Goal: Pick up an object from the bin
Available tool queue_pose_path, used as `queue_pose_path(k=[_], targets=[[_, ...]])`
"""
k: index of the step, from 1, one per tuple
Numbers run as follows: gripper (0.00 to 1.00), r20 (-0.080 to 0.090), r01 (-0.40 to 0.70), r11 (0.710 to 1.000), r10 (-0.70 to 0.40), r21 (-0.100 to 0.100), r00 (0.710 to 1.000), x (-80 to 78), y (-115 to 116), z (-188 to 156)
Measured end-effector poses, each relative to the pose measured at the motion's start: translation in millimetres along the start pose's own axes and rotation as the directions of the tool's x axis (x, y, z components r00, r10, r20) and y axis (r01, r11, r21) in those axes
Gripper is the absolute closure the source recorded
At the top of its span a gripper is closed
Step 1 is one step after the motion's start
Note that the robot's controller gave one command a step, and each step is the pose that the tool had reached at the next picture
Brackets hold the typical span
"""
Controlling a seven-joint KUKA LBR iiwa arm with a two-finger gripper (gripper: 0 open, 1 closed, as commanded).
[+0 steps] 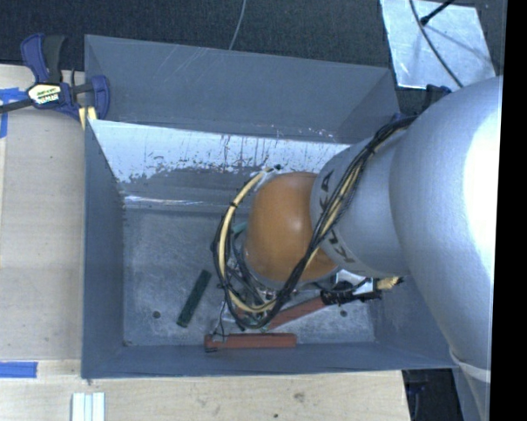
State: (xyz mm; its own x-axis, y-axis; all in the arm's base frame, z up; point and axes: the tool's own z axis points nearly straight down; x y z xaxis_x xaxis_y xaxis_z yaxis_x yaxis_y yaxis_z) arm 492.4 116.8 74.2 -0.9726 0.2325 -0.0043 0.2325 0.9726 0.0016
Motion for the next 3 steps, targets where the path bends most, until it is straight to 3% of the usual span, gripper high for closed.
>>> queue_pose_path(k=[1,2,3], targets=[[0.0,0.0,0.0,1.0,0.0,0.0,1.0,0.0,0,0],[0.0,0.003,0.014,1.0,-0.014,0.0,1.0,13.8,56,1],[1.0,0.001,0.338,0.941,-0.338,0.0,0.941,-41.9,69,4]])
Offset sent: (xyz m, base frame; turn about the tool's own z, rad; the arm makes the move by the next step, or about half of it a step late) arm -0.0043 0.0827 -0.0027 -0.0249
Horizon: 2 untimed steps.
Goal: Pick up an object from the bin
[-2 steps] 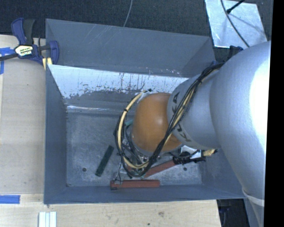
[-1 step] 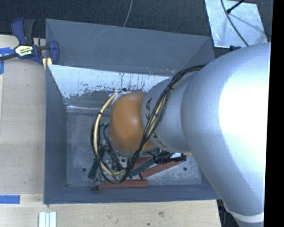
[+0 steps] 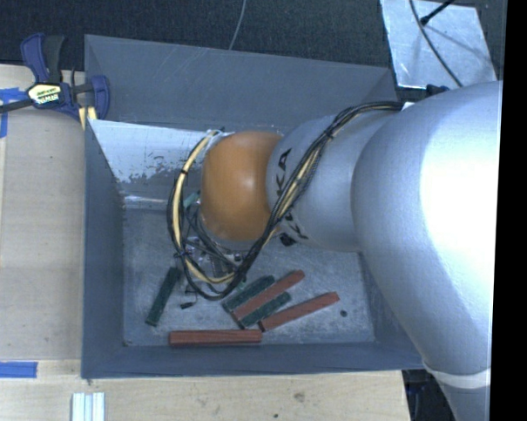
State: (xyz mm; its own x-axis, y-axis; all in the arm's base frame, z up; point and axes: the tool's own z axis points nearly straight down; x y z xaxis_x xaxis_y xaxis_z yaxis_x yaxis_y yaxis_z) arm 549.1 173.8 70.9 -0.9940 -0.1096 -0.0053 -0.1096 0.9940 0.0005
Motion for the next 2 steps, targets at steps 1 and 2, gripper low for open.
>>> queue_pose_path(k=[1,2], targets=[[1.0,0.0,0.0,1.0,0.0,0.0,1.0,0.0,0,0],[1.0,-0.01,-0.02,1.0,0.02,0.001,1.0,15.9,-18,-51]])
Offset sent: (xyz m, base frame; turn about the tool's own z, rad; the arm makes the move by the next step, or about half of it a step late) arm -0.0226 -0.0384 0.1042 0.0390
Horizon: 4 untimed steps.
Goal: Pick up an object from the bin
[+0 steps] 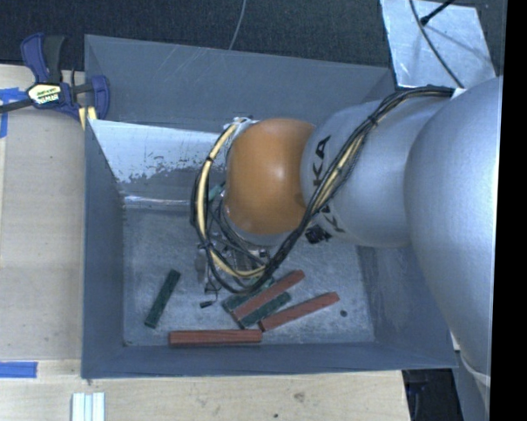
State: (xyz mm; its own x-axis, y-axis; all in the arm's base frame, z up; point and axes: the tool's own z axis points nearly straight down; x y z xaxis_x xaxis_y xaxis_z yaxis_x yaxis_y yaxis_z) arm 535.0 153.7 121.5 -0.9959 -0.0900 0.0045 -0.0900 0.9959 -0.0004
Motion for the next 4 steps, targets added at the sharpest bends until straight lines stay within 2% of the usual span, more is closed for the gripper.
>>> queue_pose_path(k=[1,2,3,4], targets=[[1.0,0.005,-0.021,1.0,0.021,-0.001,1.0,5.9,-28,-60],[0.0,0.003,-0.107,0.994,0.107,-0.001,0.994,-12.2,-45,30],[0.0,0.004,-0.077,0.997,0.077,-0.001,0.997,19.6,-66,6],[0.0,0.007,-0.067,0.998,0.067,0.0,0.998,35.6,-80,-8]])
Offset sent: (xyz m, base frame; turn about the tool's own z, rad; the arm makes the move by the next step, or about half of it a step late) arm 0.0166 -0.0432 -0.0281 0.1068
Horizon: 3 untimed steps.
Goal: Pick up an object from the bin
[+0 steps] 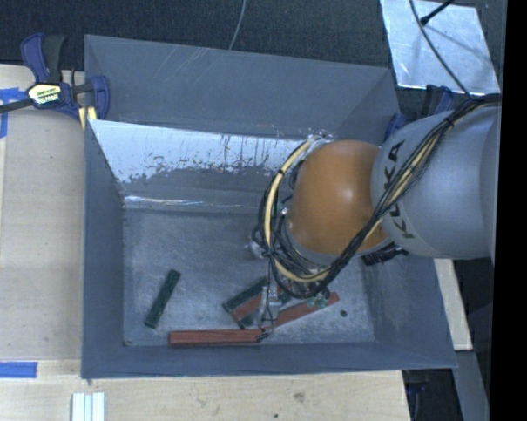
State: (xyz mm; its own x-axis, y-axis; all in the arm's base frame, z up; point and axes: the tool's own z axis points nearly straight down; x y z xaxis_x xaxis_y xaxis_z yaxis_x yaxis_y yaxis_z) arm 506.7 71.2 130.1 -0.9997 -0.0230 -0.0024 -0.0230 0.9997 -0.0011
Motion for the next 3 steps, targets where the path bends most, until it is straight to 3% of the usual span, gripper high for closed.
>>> queue_pose_path(k=[1,2,3], targets=[[1.0,-0.003,-0.01,1.0,0.01,-0.002,1.0,16.2,-9,55],[1.0,-0.003,-0.01,1.0,0.01,-0.002,1.0,16.3,-9,55],[1.0,0.0,0.004,1.0,-0.004,-0.002,1.0,-8.3,10,-56]])
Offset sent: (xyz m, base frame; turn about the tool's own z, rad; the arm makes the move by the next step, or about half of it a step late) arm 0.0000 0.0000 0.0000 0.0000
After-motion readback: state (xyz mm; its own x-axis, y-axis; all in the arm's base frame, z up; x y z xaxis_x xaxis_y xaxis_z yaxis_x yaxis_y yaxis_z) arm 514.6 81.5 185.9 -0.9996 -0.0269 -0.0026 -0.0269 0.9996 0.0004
